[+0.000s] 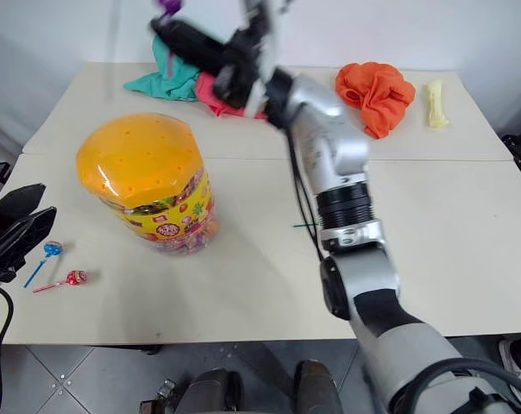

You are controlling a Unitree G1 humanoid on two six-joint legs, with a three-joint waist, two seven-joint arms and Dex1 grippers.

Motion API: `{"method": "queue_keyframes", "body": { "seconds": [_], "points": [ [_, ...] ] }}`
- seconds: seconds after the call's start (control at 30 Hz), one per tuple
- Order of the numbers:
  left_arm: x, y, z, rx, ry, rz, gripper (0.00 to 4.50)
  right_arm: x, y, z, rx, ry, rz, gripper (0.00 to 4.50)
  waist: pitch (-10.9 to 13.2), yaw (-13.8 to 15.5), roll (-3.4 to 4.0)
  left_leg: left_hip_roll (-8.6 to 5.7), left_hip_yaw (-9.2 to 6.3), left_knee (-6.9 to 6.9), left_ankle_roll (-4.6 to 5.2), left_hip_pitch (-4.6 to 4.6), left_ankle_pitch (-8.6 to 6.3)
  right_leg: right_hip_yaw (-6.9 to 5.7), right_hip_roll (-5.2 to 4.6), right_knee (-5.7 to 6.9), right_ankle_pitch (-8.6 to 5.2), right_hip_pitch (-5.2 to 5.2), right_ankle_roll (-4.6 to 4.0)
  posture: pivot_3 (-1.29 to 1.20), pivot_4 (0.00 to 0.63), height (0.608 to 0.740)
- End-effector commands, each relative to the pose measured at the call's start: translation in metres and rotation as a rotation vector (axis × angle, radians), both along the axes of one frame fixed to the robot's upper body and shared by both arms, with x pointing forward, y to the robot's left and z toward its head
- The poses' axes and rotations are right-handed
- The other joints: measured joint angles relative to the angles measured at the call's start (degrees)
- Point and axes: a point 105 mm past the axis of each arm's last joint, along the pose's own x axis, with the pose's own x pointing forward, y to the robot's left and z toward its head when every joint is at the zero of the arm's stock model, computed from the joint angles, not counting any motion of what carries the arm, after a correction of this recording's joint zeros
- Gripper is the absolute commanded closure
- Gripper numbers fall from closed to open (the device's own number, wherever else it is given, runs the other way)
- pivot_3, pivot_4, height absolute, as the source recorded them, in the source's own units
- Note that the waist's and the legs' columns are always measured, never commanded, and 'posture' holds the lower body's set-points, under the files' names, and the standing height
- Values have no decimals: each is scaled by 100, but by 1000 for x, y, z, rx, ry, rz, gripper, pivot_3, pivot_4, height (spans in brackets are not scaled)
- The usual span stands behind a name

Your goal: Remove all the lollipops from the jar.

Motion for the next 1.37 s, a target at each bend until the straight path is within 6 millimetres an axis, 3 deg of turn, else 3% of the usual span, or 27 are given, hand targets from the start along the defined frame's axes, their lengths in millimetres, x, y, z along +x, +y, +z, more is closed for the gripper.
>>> {"method": "queue_keyframes", "body": {
  "seconds": [0.03,0.17,0.33,0.53,0.63,0.7,0.8,0.9,1.0,1.1,1.23,1.37],
  "points": [
    [-9,-16,12,72,-44,-87,1669,3,-65,-11,-156,-25,-177,4464,-4,67,-7,-1,-4,0,2,-1,-1,-1,0,-5,0,3,0,0,150,740],
    [-15,-28,-16,255,93,-198,1669,10,-146,-87,-615,37,-477,4464,-2,95,-3,-13,15,-8,11,-4,-7,-5,0,-27,0,10,1,0,150,740],
    [-11,-36,-39,343,140,-272,1669,-16,-226,-175,-979,206,-639,4464,20,68,35,1,109,-29,14,-5,-6,-6,7,-98,5,-4,10,0,150,740],
    [-2,-40,-57,412,174,-295,1669,-43,-267,-241,-1076,343,-705,4464,21,64,37,12,178,-10,14,13,-4,20,9,-96,5,-1,10,0,150,740],
    [2,-37,-61,438,211,-270,1669,-46,-279,-251,-1067,401,-744,4464,21,95,37,14,180,-5,16,17,-3,23,7,-94,5,1,10,0,150,740],
    [5,-36,-59,439,202,-248,1669,-47,-284,-246,-1016,407,-762,3987,21,116,37,15,179,-1,18,17,-4,24,4,-95,5,2,10,0,150,740],
    [13,-33,-55,426,195,-187,1669,-54,-284,-236,-945,377,-738,3162,21,187,37,11,171,2,20,14,-5,20,-1,-93,7,5,14,0,150,740],
    [20,-26,-55,414,203,-130,1669,-64,-272,-220,-827,306,-649,2121,21,233,37,10,173,2,20,14,-5,20,0,-95,8,5,14,0,150,740],
    [26,-17,-58,445,205,-50,1669,-83,-247,-203,-739,138,-464,1123,21,239,37,12,171,2,21,15,-5,17,3,-94,8,7,15,0,150,740],
    [35,-3,-66,460,229,56,1669,-89,-215,-183,-595,126,-360,151,21,227,37,13,174,1,21,18,-5,18,6,-93,8,7,15,0,150,740],
    [39,11,-80,423,237,177,1669,-104,-168,-189,-620,24,-202,27,17,251,31,14,149,3,21,18,-6,15,4,-86,11,8,16,0,150,740],
    [39,11,-89,389,216,258,1669,-106,-132,-214,-654,-60,-173,27,8,250,13,11,136,3,19,16,-7,8,3,-89,14,12,19,0,150,740]
  ]
}}
